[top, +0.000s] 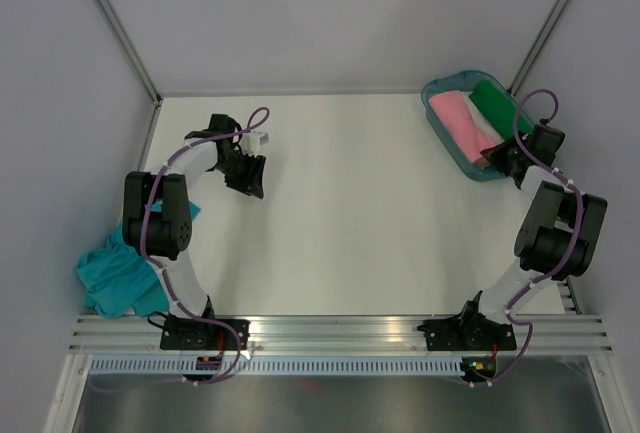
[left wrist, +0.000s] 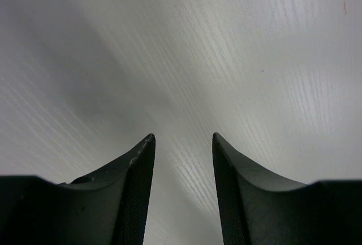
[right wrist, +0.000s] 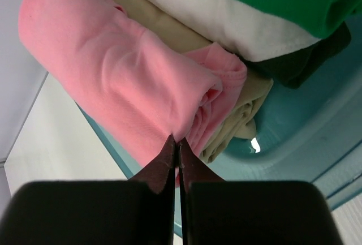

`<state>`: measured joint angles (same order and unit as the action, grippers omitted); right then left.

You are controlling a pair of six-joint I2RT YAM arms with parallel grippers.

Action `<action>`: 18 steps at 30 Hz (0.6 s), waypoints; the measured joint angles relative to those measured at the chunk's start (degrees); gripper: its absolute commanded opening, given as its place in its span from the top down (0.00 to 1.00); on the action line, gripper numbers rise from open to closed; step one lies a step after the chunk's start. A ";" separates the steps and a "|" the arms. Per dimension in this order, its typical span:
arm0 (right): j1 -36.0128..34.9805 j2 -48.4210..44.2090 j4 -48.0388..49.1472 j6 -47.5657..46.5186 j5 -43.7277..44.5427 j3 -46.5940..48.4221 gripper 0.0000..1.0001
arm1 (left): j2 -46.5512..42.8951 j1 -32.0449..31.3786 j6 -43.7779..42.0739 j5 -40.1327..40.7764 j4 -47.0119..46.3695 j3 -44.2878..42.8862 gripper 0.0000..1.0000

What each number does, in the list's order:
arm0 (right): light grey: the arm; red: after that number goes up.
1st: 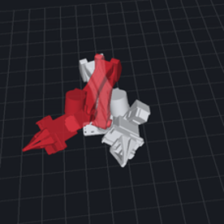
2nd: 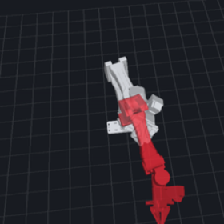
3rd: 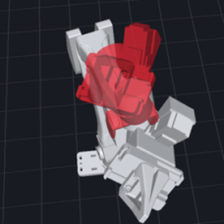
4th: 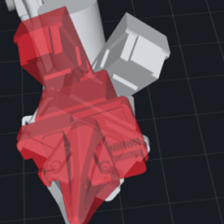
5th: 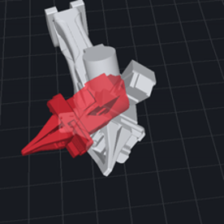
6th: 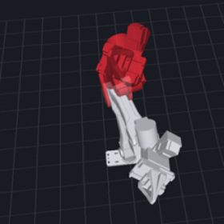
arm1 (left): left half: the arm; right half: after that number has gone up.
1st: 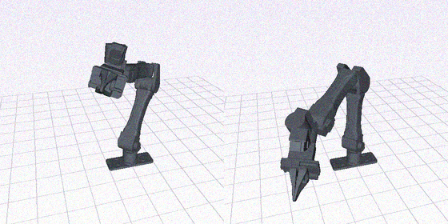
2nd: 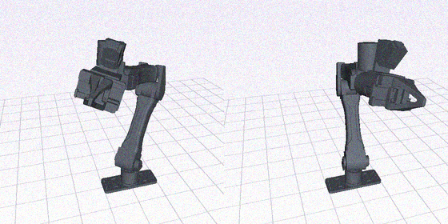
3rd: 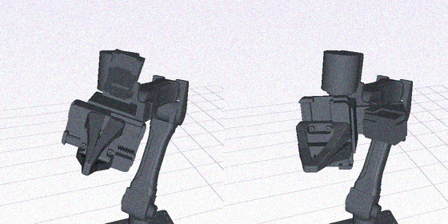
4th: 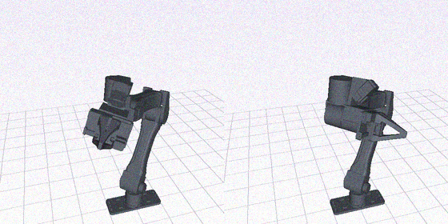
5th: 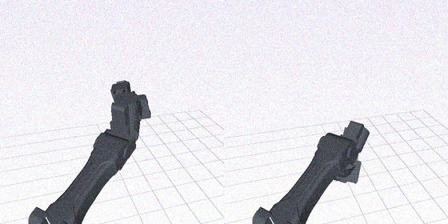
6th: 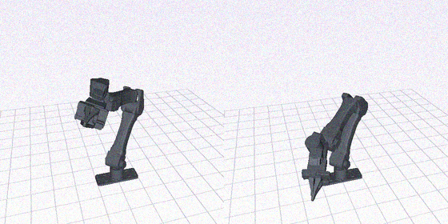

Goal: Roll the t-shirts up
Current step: Place the rolled tshirt into the container

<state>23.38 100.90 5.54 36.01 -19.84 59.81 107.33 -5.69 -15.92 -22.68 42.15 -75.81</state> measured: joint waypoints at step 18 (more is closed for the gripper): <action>-0.11 -13.51 -8.39 -8.07 11.96 -0.44 0.02 | -0.28 0.00 0.00 0.63 -0.02 0.00 0.50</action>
<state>23.27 87.39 -2.85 27.94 -7.88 59.37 107.04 -5.69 -15.92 -22.04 42.13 -75.81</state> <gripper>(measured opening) 0.979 0.505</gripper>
